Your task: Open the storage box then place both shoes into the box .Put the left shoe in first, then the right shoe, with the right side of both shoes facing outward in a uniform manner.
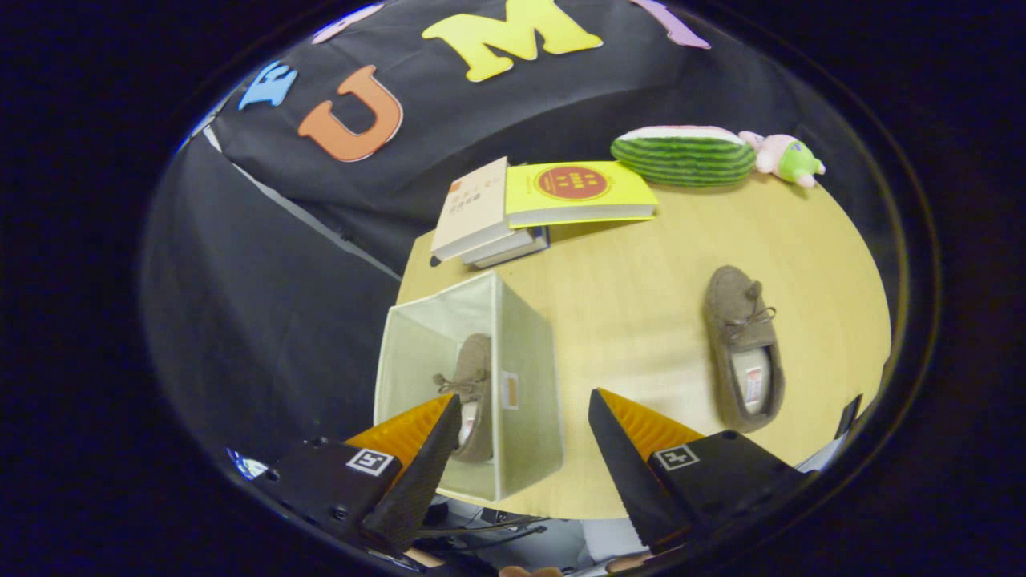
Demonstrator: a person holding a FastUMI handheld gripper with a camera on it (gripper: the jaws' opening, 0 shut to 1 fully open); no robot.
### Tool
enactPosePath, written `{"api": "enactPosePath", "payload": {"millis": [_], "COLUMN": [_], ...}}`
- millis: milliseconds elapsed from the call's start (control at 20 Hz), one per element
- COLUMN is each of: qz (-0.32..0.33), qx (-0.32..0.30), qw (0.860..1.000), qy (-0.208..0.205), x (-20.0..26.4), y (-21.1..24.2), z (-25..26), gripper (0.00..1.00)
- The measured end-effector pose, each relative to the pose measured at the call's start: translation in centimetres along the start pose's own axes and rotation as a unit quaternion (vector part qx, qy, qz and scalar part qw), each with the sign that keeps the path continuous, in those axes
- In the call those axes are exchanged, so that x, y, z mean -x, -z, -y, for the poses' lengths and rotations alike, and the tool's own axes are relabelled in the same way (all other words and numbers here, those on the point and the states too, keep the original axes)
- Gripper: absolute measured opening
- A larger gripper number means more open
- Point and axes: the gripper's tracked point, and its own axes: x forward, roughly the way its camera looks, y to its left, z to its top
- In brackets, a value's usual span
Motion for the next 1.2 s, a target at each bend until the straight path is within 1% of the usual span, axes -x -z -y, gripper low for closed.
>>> {"api": "enactPosePath", "payload": {"millis": [100, 250, 300, 350, 500, 650, 750, 850, 950, 1000, 1100, 1200], "qz": [-0.012, -0.027, -0.031, -0.042, -0.044, -0.055, -0.068, -0.075, -0.075, -0.076, -0.082, -0.085], "qx": [-0.023, -0.052, -0.056, -0.056, -0.058, -0.054, -0.057, -0.049, -0.026, -0.023, -0.023, -0.021], "qw": [0.999, 0.997, 0.997, 0.995, 0.989, 0.984, 0.981, 0.978, 0.973, 0.971, 0.971, 0.967], "qy": [0.027, 0.041, 0.051, 0.071, 0.128, 0.162, 0.173, 0.188, 0.219, 0.226, 0.225, 0.238], "x": [0.0, -0.4, -0.8, -1.1, -1.2, -1.2, -1.9, -2.8, -3.4, -3.7, -4.7, -5.2], "y": [-0.2, -0.7, -0.8, -0.8, -1.7, -1.9, -1.5, -1.2, -1.3, -1.2, -1.1, -1.0], "z": [3.7, 8.1, 10.0, 12.1, 17.7, 21.5, 22.7, 23.8, 25.4, 25.7, 26.1, 27.0], "gripper": [1.0, 1.0, 1.0, 1.0, 1.0, 0.97, 0.92, 0.85, 0.79, 0.76, 0.71, 0.65]}}
